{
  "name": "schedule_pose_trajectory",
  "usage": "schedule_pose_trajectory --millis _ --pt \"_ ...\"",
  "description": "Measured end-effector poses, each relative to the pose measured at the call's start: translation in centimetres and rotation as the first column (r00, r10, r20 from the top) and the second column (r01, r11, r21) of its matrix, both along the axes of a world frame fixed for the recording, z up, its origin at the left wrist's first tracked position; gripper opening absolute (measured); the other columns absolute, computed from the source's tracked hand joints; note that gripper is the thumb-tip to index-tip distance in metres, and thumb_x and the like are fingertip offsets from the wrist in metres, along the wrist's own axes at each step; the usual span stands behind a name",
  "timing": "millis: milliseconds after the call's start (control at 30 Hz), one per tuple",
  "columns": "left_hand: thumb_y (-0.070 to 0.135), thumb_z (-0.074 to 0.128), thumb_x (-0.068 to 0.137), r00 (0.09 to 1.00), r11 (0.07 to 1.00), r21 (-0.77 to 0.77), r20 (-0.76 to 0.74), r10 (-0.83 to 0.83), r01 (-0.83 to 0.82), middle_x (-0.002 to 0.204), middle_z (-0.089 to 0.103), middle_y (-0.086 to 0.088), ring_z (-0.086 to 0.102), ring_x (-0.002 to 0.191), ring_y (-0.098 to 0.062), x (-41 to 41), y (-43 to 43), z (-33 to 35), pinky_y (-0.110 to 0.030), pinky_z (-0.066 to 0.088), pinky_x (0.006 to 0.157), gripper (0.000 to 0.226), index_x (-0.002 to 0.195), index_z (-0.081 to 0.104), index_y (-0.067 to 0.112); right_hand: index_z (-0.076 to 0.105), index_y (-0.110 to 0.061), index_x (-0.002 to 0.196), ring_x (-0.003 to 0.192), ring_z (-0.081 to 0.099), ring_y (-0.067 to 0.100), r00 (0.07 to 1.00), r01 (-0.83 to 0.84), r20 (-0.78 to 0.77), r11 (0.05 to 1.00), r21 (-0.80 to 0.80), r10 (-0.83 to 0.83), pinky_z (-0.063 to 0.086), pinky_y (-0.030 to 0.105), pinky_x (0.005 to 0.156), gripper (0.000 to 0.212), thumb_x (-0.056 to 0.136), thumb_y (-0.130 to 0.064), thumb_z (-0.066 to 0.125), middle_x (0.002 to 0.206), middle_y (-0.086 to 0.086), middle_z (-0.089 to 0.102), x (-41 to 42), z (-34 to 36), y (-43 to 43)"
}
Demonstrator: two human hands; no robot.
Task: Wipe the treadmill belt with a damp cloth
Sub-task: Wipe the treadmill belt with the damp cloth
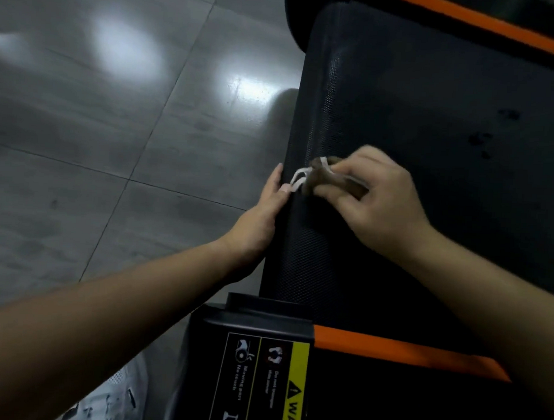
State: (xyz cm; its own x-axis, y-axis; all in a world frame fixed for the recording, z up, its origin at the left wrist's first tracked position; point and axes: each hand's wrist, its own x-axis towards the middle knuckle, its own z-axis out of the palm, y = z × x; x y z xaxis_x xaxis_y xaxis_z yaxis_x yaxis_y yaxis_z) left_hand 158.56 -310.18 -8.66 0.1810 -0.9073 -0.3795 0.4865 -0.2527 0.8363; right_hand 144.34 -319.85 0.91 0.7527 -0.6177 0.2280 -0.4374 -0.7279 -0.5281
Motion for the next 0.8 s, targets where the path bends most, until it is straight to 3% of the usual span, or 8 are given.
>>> schedule_pose_trajectory --millis 133,267,367,467,567,633,700,800 --pt "0.044 0.043 0.1 0.998 0.998 -0.063 0.068 -0.013 0.017 0.159 0.039 0.016 0.045 0.137 0.003 -0.6 0.2 0.6 -0.022 0.034 0.117 0.068 0.162 0.019 0.029 0.071 -0.02 0.095 0.088 0.06 0.021 0.985 0.172 0.004 0.974 -0.151 -0.173 0.047 0.035 0.079 0.028 0.084 -0.045 0.067 0.095 0.003 0.06 6.7 -0.1 -7.7" --pt "0.056 0.044 0.096 0.988 0.995 -0.045 0.132 -0.082 0.088 0.161 0.035 0.017 0.04 0.142 0.002 -0.1 0.8 0.7 -0.03 0.029 0.122 0.075 0.163 0.017 0.033 0.069 -0.027 0.099 0.094 0.058 0.014 0.954 0.286 -0.066 0.952 -0.107 -0.294 0.049 0.034 0.087 0.025 0.084 -0.047 0.068 0.105 -0.003 0.059 8.5 -0.6 -10.0" --pt "0.044 0.03 0.111 0.995 0.997 -0.011 -0.05 -0.082 0.081 0.138 0.063 0.014 0.057 0.128 -0.001 -0.4 1.5 0.8 -0.025 0.042 0.111 0.046 0.148 0.048 0.023 0.071 -0.017 0.093 0.086 0.06 0.02 0.992 0.12 -0.03 0.992 -0.049 -0.121 0.049 0.036 0.081 0.023 0.081 -0.037 0.073 0.093 0.005 0.06 3.5 -0.5 -3.6" --pt "0.046 0.026 0.111 0.988 0.996 0.045 -0.135 -0.075 0.082 0.121 0.074 0.0 0.068 0.114 -0.011 -0.5 1.7 0.5 -0.031 0.048 0.108 0.05 0.127 0.065 0.019 0.074 -0.01 0.091 0.081 0.055 0.014 0.987 -0.146 -0.066 0.989 -0.023 0.144 0.048 0.034 0.076 0.026 0.085 -0.035 0.069 0.088 0.0 0.056 -0.9 0.0 1.2" --pt "0.051 0.033 0.109 0.997 0.995 0.075 -0.038 -0.067 0.07 0.138 0.065 -0.001 0.059 0.131 -0.016 -0.4 1.5 0.5 -0.04 0.037 0.119 0.052 0.143 0.056 0.02 0.072 -0.014 0.093 0.081 0.055 0.014 0.995 0.063 -0.066 0.995 -0.081 -0.069 0.049 0.044 0.074 0.029 0.086 -0.042 0.066 0.089 0.0 0.058 0.3 0.1 -1.7" --pt "0.051 0.033 0.108 0.998 0.997 0.059 0.041 -0.056 0.053 0.137 0.066 0.0 0.059 0.13 -0.017 -0.1 1.0 0.8 -0.039 0.041 0.114 0.047 0.142 0.056 0.028 0.07 -0.017 0.09 0.079 0.055 0.014 0.977 0.209 -0.031 0.977 -0.042 -0.21 0.049 0.039 0.075 0.026 0.085 -0.043 0.069 0.089 0.0 0.059 0.6 -0.3 -2.3" --pt "0.055 0.037 0.105 0.992 0.998 0.047 0.119 -0.035 0.029 0.136 0.066 0.0 0.06 0.129 -0.019 0.5 0.4 1.3 -0.041 0.044 0.11 0.044 0.139 0.056 0.035 0.071 -0.016 0.086 0.077 0.054 0.011 0.992 0.124 -0.014 0.992 -0.005 -0.124 0.047 0.032 0.071 0.023 0.082 -0.039 0.073 0.086 0.0 0.058 -1.0 -0.4 0.3" --pt "0.062 0.041 0.095 0.957 0.999 0.034 0.289 -0.017 0.007 0.144 0.06 0.003 0.056 0.132 -0.016 0.9 -1.5 2.9 -0.042 0.04 0.114 0.062 0.15 0.044 0.033 0.074 -0.017 0.092 0.078 0.055 0.007 0.991 -0.085 -0.094 0.99 0.108 0.096 0.047 0.029 0.071 0.029 0.082 -0.043 0.068 0.089 -0.006 0.058 -4.6 0.5 3.1"
